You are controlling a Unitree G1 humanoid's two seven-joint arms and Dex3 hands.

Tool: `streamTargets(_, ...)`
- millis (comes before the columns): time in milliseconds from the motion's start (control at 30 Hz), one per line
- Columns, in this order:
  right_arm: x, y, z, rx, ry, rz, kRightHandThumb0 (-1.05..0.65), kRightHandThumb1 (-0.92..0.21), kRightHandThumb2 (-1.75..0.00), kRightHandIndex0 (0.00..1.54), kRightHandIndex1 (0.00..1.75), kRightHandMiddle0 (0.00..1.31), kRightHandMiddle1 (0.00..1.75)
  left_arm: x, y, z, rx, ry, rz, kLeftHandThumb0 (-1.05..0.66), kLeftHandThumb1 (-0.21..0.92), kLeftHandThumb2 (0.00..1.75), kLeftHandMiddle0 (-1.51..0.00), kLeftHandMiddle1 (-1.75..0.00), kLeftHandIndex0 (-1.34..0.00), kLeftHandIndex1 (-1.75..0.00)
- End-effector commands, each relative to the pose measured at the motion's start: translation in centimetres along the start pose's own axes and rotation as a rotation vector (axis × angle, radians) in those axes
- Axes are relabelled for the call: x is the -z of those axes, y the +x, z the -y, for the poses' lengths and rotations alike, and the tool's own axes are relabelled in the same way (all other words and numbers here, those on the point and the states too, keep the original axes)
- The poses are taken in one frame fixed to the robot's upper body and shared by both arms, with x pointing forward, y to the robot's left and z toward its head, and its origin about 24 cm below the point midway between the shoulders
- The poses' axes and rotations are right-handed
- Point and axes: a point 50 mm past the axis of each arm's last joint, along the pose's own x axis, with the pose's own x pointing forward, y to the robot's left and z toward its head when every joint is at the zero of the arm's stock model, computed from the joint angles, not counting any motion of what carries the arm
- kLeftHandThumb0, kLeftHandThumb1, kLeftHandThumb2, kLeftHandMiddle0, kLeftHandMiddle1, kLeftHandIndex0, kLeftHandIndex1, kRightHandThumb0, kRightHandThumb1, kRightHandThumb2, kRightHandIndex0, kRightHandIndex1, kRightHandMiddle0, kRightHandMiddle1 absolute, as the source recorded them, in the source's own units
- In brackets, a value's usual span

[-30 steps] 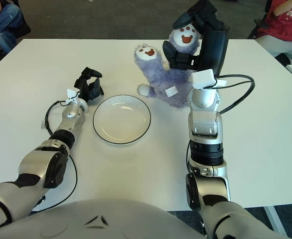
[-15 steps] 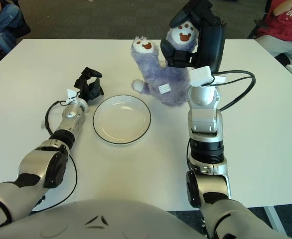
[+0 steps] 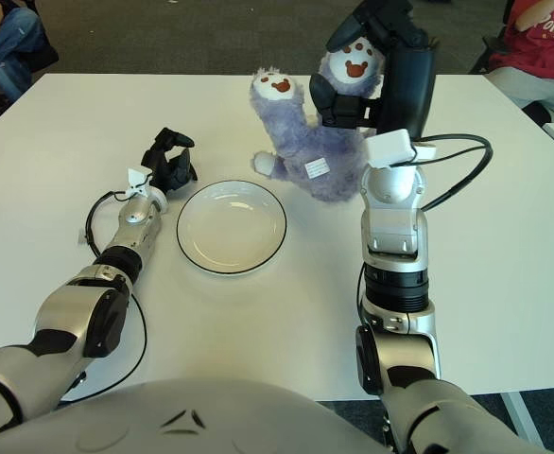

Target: Put the doll into the plate.

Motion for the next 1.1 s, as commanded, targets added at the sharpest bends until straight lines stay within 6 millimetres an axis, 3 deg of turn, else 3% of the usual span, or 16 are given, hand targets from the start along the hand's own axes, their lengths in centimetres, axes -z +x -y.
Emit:
streamTargets(0,-0.6,0.2,0.6,0.027,0.002,0.058,-0.01,-0.16,-1.39,0.69,1.61,0.69,1.58,4.7,-3.7,-0.1,-0.014,-0.004,-0.203,-0.38,0.67,0.87,-0.92,-1.75,-0.35,-1.75)
streamTargets(267,-1.1,0.0,0.8,0.046,0.023,0.053,-0.01,-0.18,-1.34,0.7,1.56,0.7,1.54,4.8,-3.7,-0.1,-0.01,-0.005,-0.206,-0.39,0.66,0.88,-0.97,-1.75,-0.35,-1.75)
streamTargets(367,-1.3,-0.1,0.4,0.037,0.047,0.033,-0.01,-0.19,-1.32,0.74,1.64,0.7,1.4,4.7,-3.7,-0.1,-0.001,0.011,-0.204,-0.39,0.66,0.88,-0.97,-1.75,-0.36,-1.75)
streamTargets(533,-1.5,-0.1,0.0,0.035,0.024,0.02,-0.01,-0.18,-1.32,0.77,1.66,0.71,1.35,4.7,-3.7,-0.1,0.009,0.012,-0.204,-0.39,0.65,0.89,-0.99,-1.75,-0.36,-1.75)
streamTargets(700,-1.6,0.9,-2.7,0.026,0.003,0.043,-0.01,-0.21,-1.27,0.79,1.61,0.7,1.33,4.8,-3.6,0.0,0.006,0.004,-0.213,-0.39,0.65,0.89,-1.0,-1.75,-0.36,-1.75)
streamTargets(1000,-2.9,0.1,-5.8,-0.119,0.059,-0.007,-0.01,-0.21,-1.25,0.81,1.57,0.68,1.34,4.9,-3.7,0.2,0.015,-0.001,-0.214,-0.39,0.65,0.89,-0.98,-1.75,-0.36,-1.75)
streamTargets(1067,-2.9,0.0,-6.1,-0.174,0.095,-0.045,-0.01,-0.21,-1.27,0.75,1.55,0.69,1.44,4.9,-3.7,0.3,0.014,-0.001,-0.217,-0.39,0.66,0.89,-0.98,-1.75,-0.36,-1.75)
